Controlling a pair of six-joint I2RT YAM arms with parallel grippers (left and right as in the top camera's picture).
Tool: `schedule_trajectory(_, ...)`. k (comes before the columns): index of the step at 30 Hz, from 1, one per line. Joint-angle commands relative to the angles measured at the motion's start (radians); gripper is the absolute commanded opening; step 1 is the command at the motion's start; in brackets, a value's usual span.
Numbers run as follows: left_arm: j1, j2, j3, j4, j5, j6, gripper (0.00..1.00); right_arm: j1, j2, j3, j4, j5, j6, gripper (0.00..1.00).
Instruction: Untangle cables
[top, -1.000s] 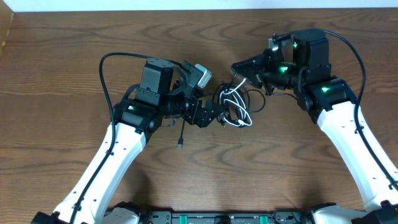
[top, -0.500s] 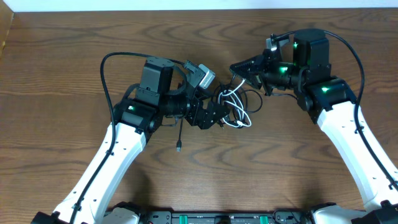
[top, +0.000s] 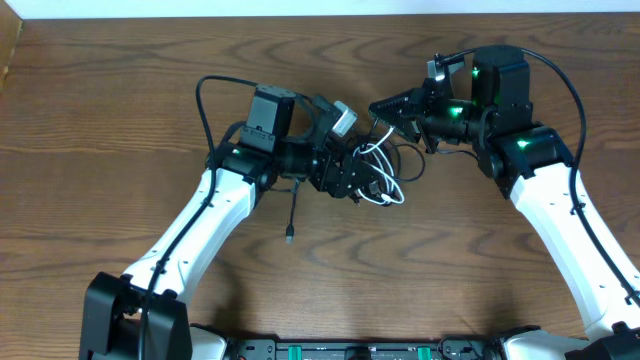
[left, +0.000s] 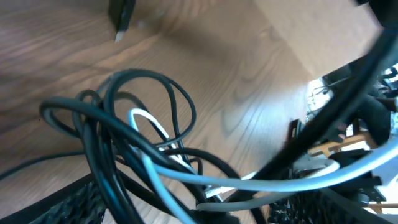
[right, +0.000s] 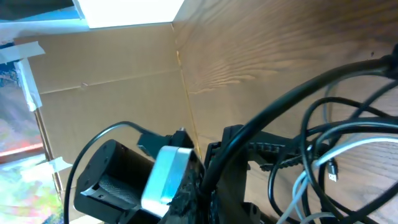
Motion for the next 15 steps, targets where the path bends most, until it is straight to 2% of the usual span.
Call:
schedule_trajectory(1,-0.003,-0.008,0.008,0.011,0.059,-0.010,0.89,-0.002,-0.008,0.016,0.006,-0.028,0.005,0.01)
schedule_trajectory(2,-0.003,-0.008,0.008,0.010,0.059,-0.010,0.72,-0.002,-0.008,0.016,0.006,-0.028,0.004,0.01)
schedule_trajectory(3,-0.003,-0.008,0.008,0.011,0.059,-0.010,0.33,-0.002,-0.008,0.016,0.006,-0.027,0.004,0.01)
schedule_trajectory(4,-0.003,-0.008,0.008,0.010,0.059,-0.010,0.11,-0.002,-0.008,0.016,0.006,-0.027,0.004,0.01)
schedule_trajectory(5,-0.003,-0.008,0.008,0.010,0.059,-0.010,0.08,-0.002,-0.008,0.016,0.006,-0.027,0.004,0.01)
schedule_trajectory(15,0.002,-0.008,0.008,0.011,0.043,-0.010,0.08,-0.002,-0.008,0.016,-0.020,0.026,-0.050,0.01)
